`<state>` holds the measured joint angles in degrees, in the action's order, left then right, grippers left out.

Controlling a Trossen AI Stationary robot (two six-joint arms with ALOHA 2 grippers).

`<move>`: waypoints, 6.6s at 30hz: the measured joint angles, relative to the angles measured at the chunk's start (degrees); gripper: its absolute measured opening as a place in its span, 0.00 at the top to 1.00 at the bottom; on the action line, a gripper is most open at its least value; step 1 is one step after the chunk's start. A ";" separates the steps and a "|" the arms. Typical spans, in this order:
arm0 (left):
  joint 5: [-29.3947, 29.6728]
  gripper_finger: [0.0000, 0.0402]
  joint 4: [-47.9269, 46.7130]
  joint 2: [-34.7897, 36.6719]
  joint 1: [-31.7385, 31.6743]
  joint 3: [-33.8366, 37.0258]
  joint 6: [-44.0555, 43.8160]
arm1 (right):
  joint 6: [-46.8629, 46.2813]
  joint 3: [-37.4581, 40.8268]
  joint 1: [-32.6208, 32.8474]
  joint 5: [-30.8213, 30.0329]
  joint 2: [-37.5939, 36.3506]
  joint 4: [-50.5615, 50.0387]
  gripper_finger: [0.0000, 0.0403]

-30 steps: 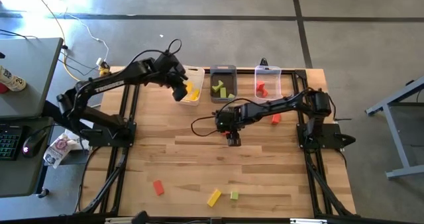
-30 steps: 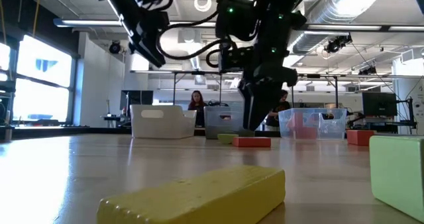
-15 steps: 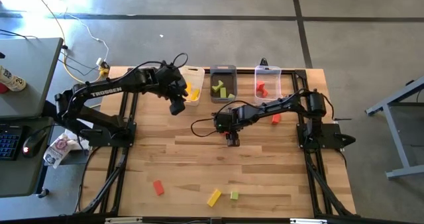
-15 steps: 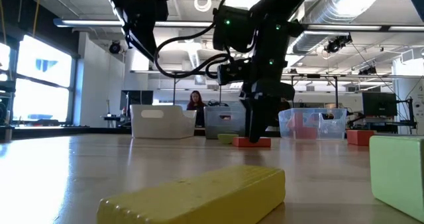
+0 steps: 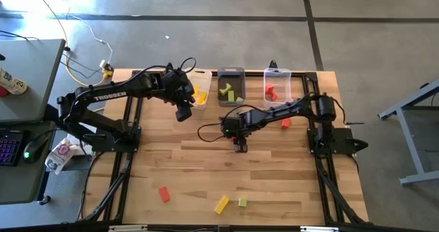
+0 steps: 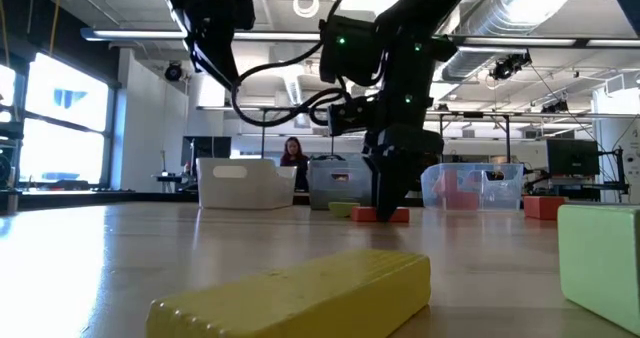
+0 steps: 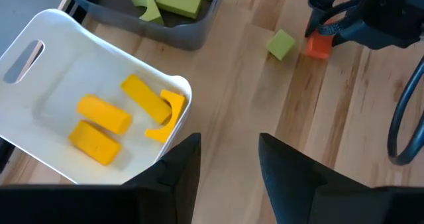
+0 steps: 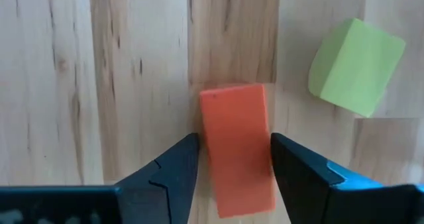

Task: Sort & place blocks by color
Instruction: Put the orange block into the transparent bin, then put the green block into the black bin

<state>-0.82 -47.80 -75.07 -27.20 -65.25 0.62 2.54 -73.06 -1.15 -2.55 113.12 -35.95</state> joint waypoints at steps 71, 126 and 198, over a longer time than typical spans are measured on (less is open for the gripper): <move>-0.04 0.66 1.94 -0.04 6.85 0.02 1.57 | -40.13 0.04 -8.24 -39.17 -17.97 -35.09 0.76; -0.02 0.66 21.63 -18.72 18.18 0.04 14.90 | -33.55 0.04 -33.57 -19.12 -17.84 -29.53 0.50; -3.56 0.50 34.72 -36.06 9.86 -4.35 30.98 | -47.56 0.04 -11.91 -25.90 -31.39 -29.20 0.50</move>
<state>-4.38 -13.08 -111.13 -17.34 -69.60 31.60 -45.01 -73.01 -13.06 -28.45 81.73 -65.14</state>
